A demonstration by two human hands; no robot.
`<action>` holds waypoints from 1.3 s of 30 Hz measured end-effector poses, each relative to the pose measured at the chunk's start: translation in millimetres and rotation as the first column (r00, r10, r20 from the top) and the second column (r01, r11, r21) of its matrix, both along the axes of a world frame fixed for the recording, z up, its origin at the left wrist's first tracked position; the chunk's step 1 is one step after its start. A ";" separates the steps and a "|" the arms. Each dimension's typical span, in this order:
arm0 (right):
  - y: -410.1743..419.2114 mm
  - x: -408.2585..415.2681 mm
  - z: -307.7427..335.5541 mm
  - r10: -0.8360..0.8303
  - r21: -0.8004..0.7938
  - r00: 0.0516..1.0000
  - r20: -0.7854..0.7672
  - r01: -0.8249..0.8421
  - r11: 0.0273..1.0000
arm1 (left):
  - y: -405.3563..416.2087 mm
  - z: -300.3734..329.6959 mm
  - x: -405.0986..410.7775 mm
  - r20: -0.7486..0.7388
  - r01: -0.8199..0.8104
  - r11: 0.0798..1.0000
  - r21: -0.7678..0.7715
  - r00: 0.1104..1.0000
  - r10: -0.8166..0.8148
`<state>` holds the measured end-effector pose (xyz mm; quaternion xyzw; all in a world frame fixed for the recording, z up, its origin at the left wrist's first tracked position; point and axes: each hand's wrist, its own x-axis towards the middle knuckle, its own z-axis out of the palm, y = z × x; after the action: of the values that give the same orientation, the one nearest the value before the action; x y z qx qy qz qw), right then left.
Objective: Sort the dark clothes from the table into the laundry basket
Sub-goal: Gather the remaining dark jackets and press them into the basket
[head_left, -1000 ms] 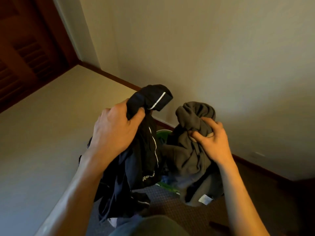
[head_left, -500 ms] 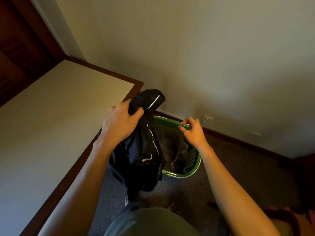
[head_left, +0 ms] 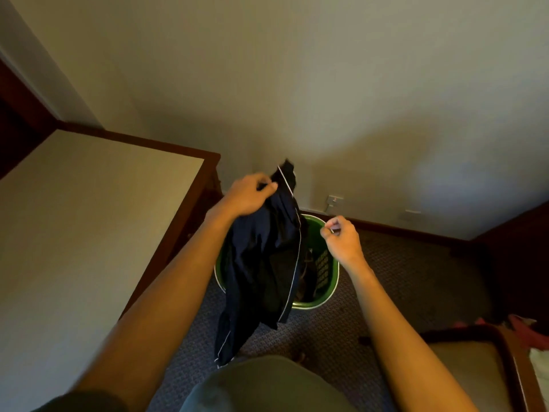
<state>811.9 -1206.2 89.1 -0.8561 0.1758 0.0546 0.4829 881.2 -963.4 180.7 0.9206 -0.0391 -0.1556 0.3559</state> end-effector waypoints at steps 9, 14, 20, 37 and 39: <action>46.8 -11.1 -17.3 -0.008 -0.001 0.999 -0.053 0.008 1.000 | 58.4 -119.9 -38.8 -0.465 0.124 0.991 0.050 0.881 -0.087; 71.6 -17.0 -36.2 -0.020 0.007 0.993 -0.120 0.021 1.000 | 81.1 -141.0 -42.2 -0.498 0.137 0.990 0.036 0.861 -0.101; 90.5 -22.1 -75.0 0.003 0.036 0.969 -0.246 0.005 0.999 | 90.9 -168.0 -38.1 -0.499 0.204 0.978 0.041 0.853 -0.156; 55.1 125.3 -196.2 0.211 -0.162 0.951 -0.225 -0.250 0.955 | 29.1 -275.3 115.6 -0.345 0.434 0.810 0.393 0.887 -0.307; 53.8 147.0 -223.0 0.251 -0.229 0.938 -0.239 -0.306 0.924 | 19.2 -302.5 133.3 -0.354 0.448 0.781 0.434 0.882 -0.309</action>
<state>958.9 -1152.4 -133.9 -0.9185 0.1062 0.1872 0.3319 1014.5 -944.2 -121.8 0.9246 -0.1352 -0.3501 0.0657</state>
